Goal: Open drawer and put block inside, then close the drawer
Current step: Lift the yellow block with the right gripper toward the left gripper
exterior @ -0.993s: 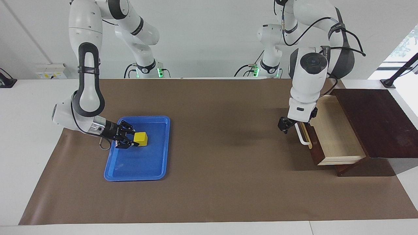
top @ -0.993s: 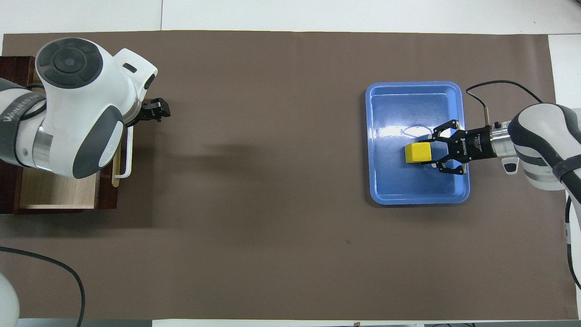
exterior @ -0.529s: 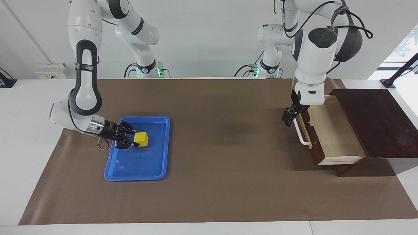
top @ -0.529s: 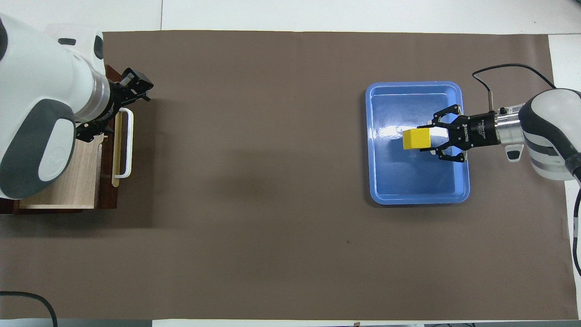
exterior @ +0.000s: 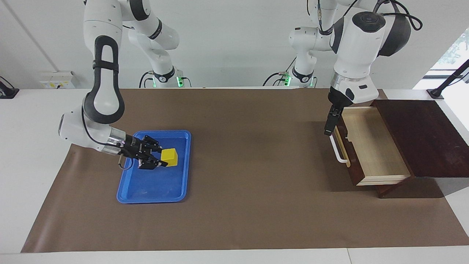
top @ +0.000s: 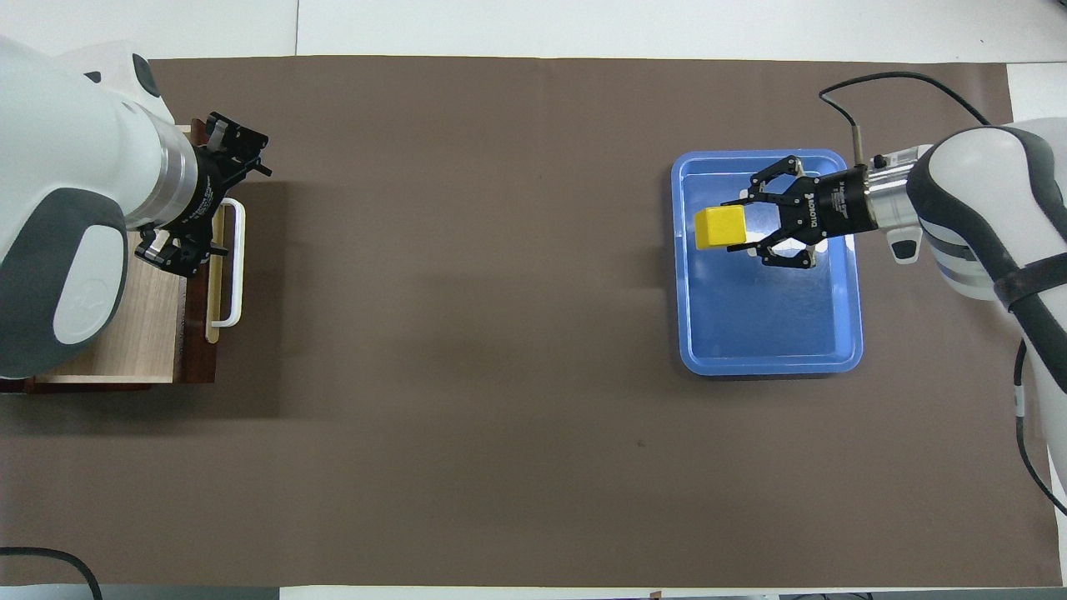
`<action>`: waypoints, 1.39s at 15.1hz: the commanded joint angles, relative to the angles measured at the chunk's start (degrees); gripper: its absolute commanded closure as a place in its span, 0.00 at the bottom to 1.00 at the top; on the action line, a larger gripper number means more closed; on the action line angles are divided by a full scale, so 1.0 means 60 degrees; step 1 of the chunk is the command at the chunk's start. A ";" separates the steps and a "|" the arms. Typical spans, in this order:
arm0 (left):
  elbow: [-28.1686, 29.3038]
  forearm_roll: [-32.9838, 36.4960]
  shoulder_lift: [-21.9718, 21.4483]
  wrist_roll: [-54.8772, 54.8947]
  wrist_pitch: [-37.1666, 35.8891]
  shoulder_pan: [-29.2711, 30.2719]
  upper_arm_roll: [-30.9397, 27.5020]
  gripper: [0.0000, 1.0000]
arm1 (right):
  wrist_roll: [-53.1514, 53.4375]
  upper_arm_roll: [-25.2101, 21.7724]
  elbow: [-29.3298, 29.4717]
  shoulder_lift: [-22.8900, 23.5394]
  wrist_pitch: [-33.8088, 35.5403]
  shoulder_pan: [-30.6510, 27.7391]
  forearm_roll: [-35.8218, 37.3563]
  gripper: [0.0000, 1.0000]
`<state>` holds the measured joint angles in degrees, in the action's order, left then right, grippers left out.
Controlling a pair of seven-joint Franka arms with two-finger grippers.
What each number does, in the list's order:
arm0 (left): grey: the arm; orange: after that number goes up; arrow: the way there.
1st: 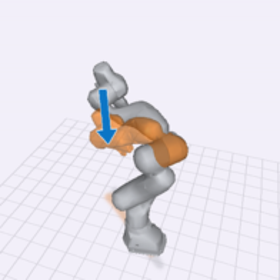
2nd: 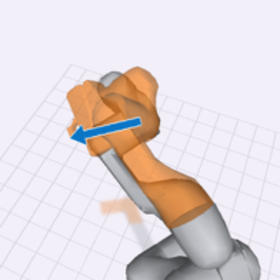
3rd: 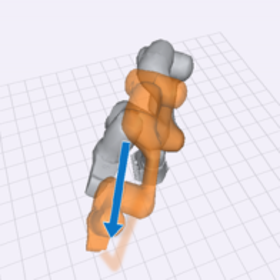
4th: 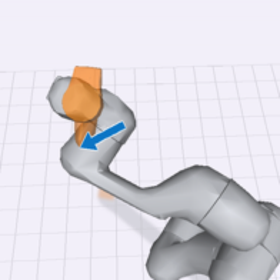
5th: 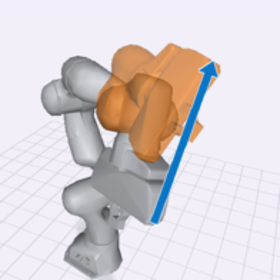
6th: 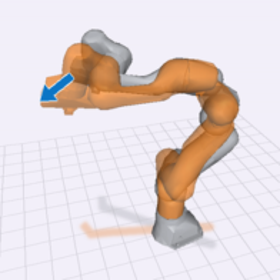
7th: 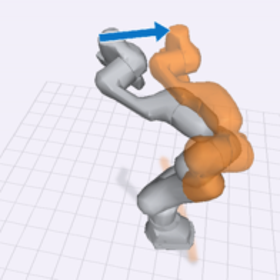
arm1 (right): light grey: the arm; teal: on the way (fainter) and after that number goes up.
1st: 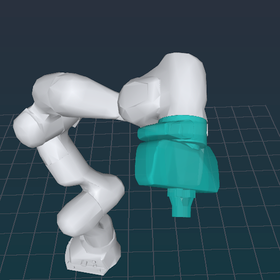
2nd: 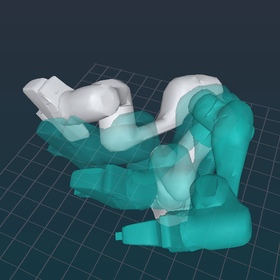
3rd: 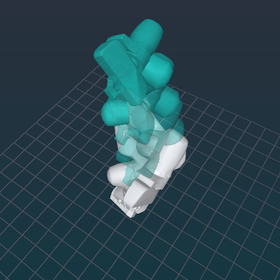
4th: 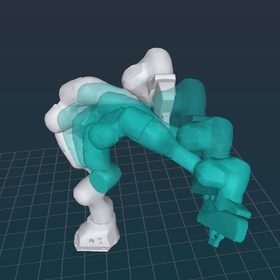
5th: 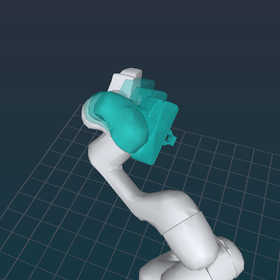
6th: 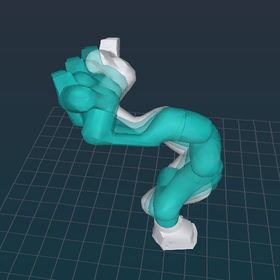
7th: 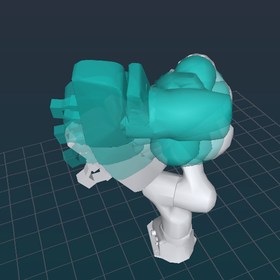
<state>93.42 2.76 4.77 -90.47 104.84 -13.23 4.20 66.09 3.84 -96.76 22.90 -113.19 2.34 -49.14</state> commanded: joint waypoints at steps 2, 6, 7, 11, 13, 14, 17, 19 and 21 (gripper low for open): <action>-0.0231 -0.0693 0.0097 -0.2904 -0.0186 -0.0197 -0.0055 0.00 | 0.1623 0.0004 0.0482 0.0227 -0.0864 0.1335 -0.0219 1.00; -0.2615 -0.0578 0.2130 -0.4810 -0.2047 -0.1309 -0.0113 0.00 | 0.2357 -0.0010 0.0497 0.0227 -0.1216 0.2260 -0.0204 1.00; -0.2839 -0.0592 0.2381 -0.5163 -0.1975 -0.1413 -0.0128 0.00 | 0.2460 -0.0010 0.0497 0.0227 -0.1420 0.2465 -0.0204 1.00; -0.2506 -0.0549 0.2589 -0.5765 -0.1141 -0.1749 -0.0143 0.00 | 0.2403 -0.0010 0.0482 0.0242 -0.1715 0.2789 -0.0131 1.00; -0.2489 -0.0563 0.2632 -0.6058 -0.0833 -0.1940 -0.0143 0.00 | 0.2403 -0.0010 0.0482 0.0242 -0.1774 0.2979 -0.0189 1.00; -0.2489 -0.0549 0.2734 -0.6219 -0.0716 -0.2173 -0.0157 0.00 | 0.2446 -0.0010 0.0482 0.0271 -0.1963 0.3023 -0.0204 1.00; -0.2562 -0.0110 0.3335 -0.6848 -0.0511 -0.2848 -0.0172 0.00 | 0.2534 -0.0010 0.0482 0.0300 -0.2096 0.3287 -0.0233 1.00; -0.2562 -0.0109 0.3350 -0.7084 -0.0277 -0.2893 -0.0158 0.00 | 0.2593 0.0004 0.0482 0.0300 -0.2271 0.3302 -0.0233 1.00; -0.2475 -0.0095 0.3336 -0.7144 0.0060 -0.3010 -0.0157 0.00 | 0.2593 0.0004 0.0468 0.0315 -0.2359 0.3317 -0.0233 1.00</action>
<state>79.07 1.27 24.78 -132.37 103.93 -30.38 4.19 80.78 3.93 -95.04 23.95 -126.44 22.14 -49.20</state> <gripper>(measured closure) 0.000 0.445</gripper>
